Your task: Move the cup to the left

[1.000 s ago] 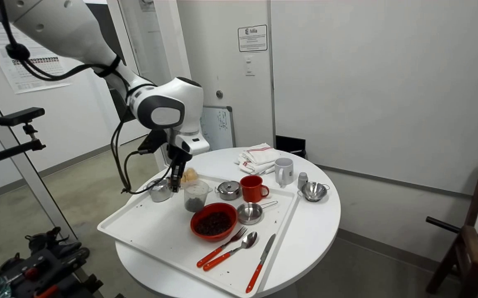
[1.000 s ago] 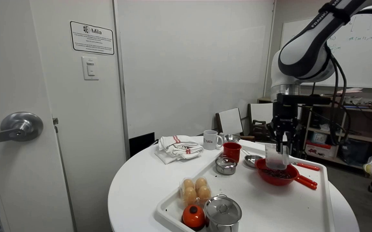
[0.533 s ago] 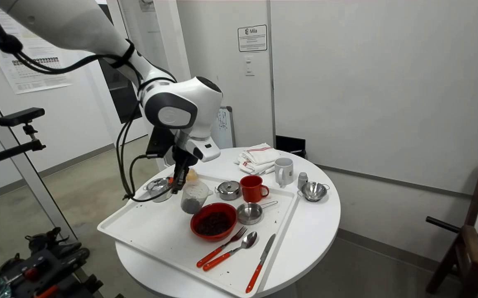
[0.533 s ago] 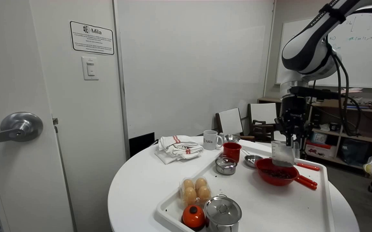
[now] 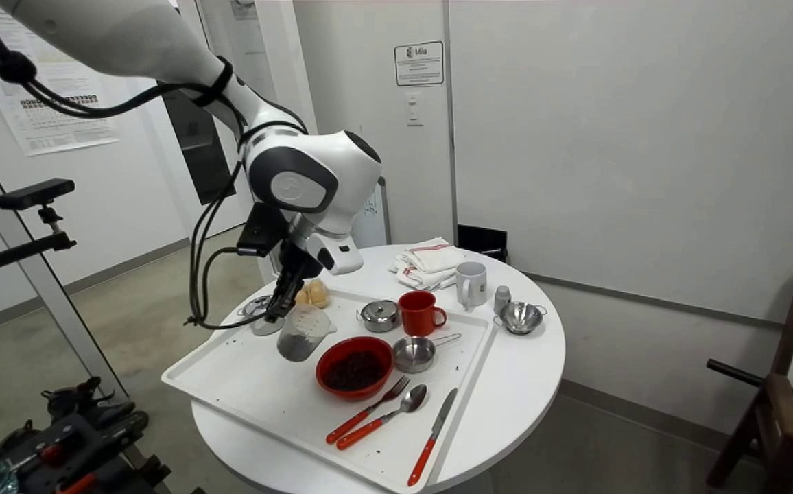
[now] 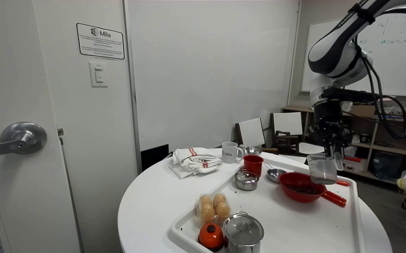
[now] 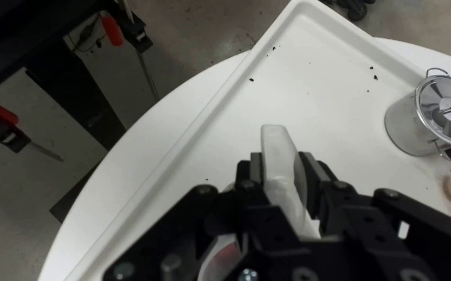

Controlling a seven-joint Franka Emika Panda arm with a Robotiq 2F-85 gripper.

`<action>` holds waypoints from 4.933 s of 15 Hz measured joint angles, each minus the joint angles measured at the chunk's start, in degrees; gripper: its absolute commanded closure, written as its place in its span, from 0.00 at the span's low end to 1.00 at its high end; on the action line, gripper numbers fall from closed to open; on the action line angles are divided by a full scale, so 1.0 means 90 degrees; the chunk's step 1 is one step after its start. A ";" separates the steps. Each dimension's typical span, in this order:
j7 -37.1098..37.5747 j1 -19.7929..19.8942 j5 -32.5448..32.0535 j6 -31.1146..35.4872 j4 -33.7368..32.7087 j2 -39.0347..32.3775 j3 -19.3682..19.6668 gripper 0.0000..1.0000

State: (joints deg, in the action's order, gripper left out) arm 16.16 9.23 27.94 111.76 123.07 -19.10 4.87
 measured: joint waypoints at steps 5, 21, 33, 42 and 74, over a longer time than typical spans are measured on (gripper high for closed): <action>0.0853 0.0192 -0.0151 -0.0950 -0.0654 -0.0016 0.0606 0.89; 0.4108 -0.0540 -0.0397 -0.0846 -0.1429 -0.0585 0.0471 0.90; 0.1171 0.0102 0.1425 -0.0623 -0.0739 -0.0586 0.0359 0.90; 0.1052 0.0175 0.2590 -0.1086 -0.0659 -0.0588 0.0403 0.90; 0.1470 0.0685 0.3401 -0.3648 -0.2080 -0.1518 0.0723 0.89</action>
State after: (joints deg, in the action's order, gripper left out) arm 29.38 15.39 58.55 78.93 104.35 -32.77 11.37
